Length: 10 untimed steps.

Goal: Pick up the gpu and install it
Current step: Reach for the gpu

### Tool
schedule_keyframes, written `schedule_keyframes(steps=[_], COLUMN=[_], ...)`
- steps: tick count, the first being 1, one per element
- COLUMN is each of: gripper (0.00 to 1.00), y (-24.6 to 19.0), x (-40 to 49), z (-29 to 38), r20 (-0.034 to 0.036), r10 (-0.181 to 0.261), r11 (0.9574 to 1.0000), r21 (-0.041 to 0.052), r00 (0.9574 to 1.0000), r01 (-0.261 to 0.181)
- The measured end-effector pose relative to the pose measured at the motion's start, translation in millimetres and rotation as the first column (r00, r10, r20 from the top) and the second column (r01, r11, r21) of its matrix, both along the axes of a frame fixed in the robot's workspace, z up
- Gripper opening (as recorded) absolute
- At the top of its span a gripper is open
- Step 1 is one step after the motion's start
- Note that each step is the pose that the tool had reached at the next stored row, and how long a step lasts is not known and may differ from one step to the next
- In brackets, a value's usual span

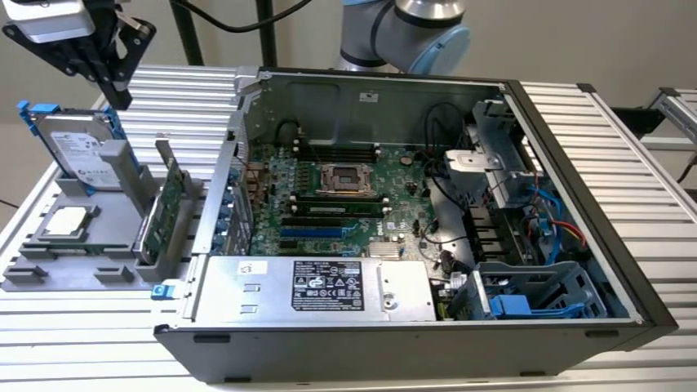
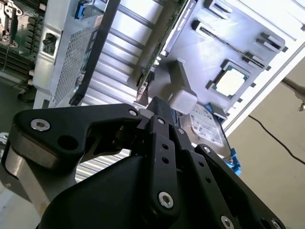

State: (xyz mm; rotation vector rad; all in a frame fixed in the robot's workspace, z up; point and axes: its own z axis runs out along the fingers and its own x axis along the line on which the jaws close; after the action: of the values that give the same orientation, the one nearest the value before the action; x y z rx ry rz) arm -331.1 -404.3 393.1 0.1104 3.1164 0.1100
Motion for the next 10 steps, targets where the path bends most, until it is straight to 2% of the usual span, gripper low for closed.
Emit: schedule_keyframes(steps=[5,10], gripper=[0.00,0.00], y=[-3.2,-9.5], x=[-1.9,-2.6], z=[0.0,0.0], r20=[0.0000,0.0000], r10=[0.000,0.001], r11=[1.0000,1.0000], r21=[0.0002,0.0009], r00=[1.0000,1.0000], r01=[0.000,-0.001])
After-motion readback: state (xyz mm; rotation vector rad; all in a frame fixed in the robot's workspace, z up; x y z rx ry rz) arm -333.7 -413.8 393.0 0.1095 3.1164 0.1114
